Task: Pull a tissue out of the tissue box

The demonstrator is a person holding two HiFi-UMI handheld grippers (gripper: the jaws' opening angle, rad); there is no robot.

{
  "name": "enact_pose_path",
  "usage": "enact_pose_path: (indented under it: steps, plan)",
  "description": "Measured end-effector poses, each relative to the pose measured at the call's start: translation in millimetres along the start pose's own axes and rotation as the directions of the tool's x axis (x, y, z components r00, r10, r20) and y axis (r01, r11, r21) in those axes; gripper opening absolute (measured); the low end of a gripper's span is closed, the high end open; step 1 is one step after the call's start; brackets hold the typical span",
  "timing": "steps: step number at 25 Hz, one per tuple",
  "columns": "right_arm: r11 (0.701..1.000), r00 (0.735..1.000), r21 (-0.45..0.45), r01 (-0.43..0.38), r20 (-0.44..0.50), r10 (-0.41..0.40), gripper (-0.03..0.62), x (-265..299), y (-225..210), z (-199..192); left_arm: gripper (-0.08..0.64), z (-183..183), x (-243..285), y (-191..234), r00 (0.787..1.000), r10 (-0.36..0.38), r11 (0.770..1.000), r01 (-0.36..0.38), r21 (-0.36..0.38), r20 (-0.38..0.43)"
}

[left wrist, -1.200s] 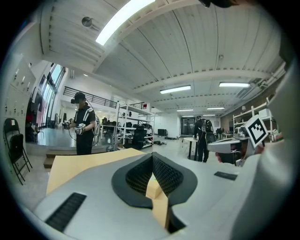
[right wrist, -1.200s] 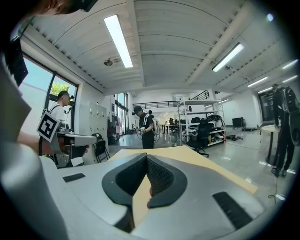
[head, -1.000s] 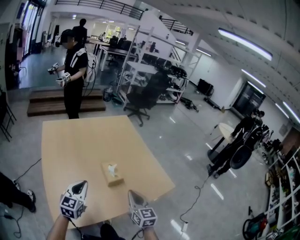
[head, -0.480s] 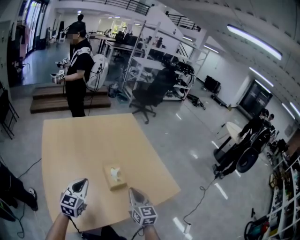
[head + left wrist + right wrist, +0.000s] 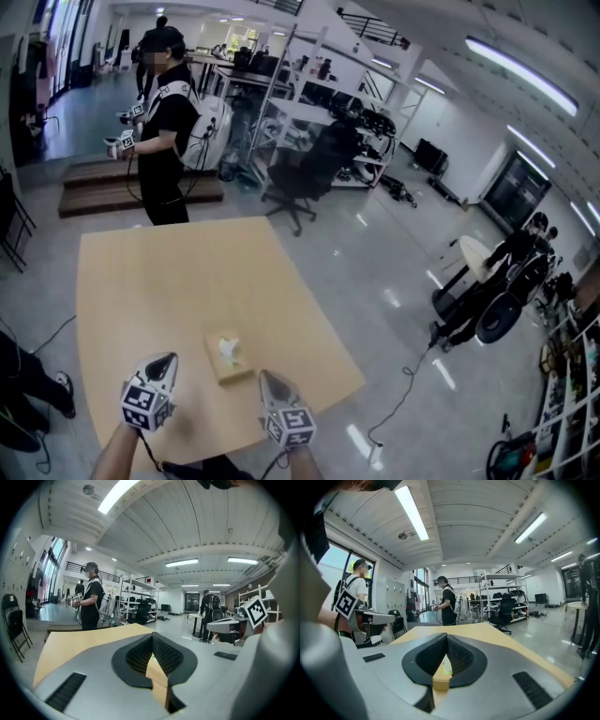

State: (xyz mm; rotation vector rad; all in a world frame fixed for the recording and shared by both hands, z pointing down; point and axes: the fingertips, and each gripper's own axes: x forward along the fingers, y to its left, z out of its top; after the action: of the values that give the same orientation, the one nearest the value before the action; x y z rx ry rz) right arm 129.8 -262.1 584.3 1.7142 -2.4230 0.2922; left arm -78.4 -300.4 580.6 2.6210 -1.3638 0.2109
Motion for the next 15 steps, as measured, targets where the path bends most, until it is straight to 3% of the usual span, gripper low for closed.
enact_pose_path:
  steps: [15]
  plan:
    - [0.999,0.995,0.012,-0.044,-0.083,0.045,0.011,31.8,1.1,-25.4,0.009,-26.2,20.9,8.3,0.999,0.007,0.998,-0.01,-0.062,-0.054]
